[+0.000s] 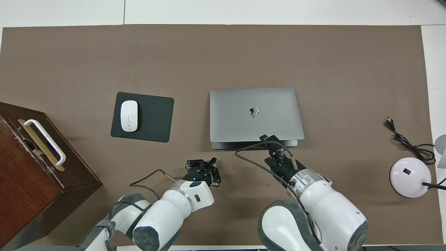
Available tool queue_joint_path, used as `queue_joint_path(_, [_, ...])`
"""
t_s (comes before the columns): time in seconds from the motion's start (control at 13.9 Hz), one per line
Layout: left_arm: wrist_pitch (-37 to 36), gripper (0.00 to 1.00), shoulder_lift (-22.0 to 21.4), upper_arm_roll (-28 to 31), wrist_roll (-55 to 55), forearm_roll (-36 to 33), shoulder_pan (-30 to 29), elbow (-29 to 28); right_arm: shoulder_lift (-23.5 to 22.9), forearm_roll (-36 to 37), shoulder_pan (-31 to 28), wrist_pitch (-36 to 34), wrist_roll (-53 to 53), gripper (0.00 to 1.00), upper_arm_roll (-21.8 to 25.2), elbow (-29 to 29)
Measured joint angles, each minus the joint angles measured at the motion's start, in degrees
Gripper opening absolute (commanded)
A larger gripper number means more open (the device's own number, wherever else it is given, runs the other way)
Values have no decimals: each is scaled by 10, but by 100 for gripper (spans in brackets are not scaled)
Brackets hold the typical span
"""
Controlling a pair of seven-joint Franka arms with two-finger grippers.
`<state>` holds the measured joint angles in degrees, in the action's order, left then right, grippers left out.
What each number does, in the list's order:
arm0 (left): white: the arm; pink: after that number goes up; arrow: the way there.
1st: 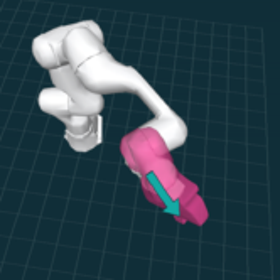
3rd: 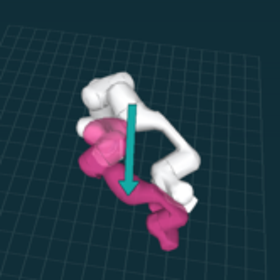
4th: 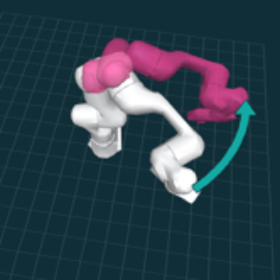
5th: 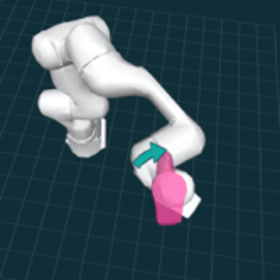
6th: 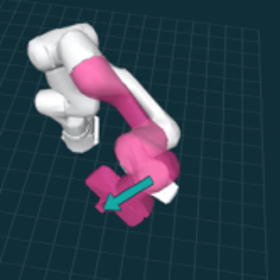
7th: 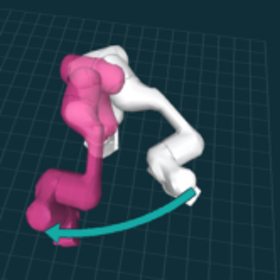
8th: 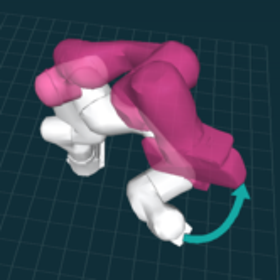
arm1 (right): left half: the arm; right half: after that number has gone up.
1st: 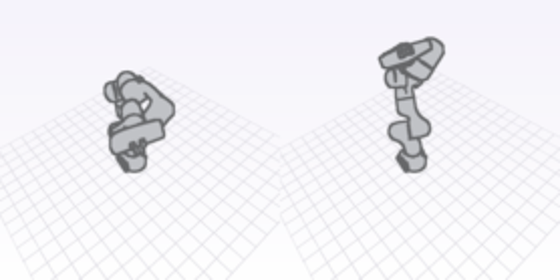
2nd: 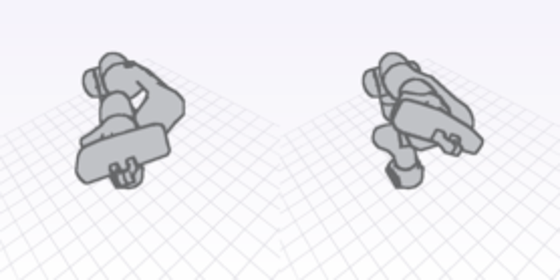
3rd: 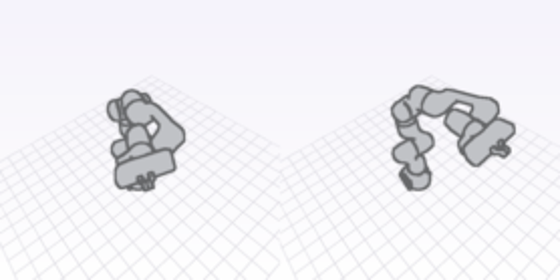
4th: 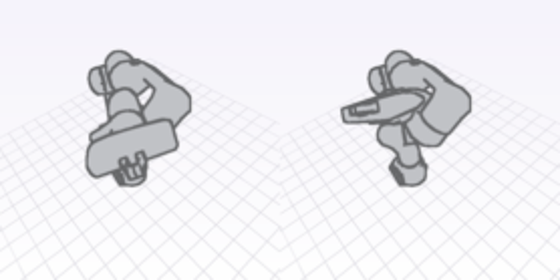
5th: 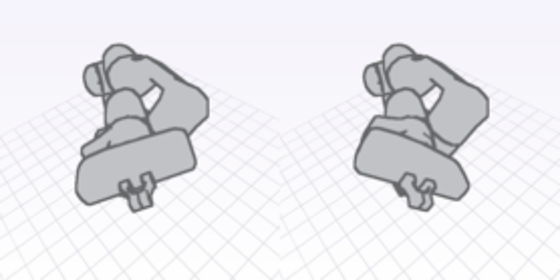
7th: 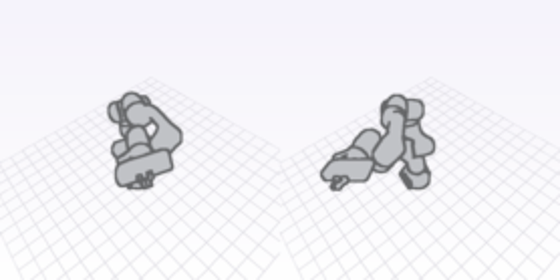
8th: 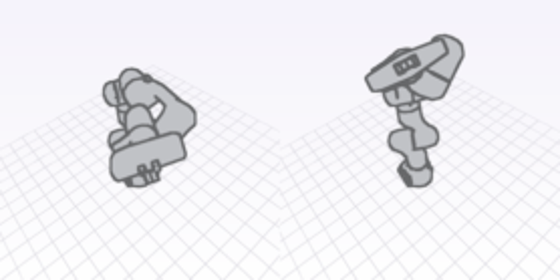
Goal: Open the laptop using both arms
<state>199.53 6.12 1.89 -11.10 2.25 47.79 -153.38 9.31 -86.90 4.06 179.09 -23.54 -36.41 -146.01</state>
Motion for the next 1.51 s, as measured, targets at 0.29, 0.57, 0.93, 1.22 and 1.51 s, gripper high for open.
queue_joint_path(0.29, [0,0,11,5,0,0,0,19,-16,0,0,0,9,100,2,7])
queue_joint_path(0.57, [0,0,31,6,-1,0,-1,43,-39,0,-2,0,28,100,4,20])
queue_joint_path(0.93, [0,0,41,11,-1,1,-7,56,-63,0,-7,1,63,100,25,48])
queue_joint_path(1.22, [0,0,58,11,-1,1,-9,70,-79,0,-7,1,81,100,40,65])
queue_joint_path(1.51, [0,0,67,12,-2,3,-10,78,-90,0,-9,1,86,100,40,77])
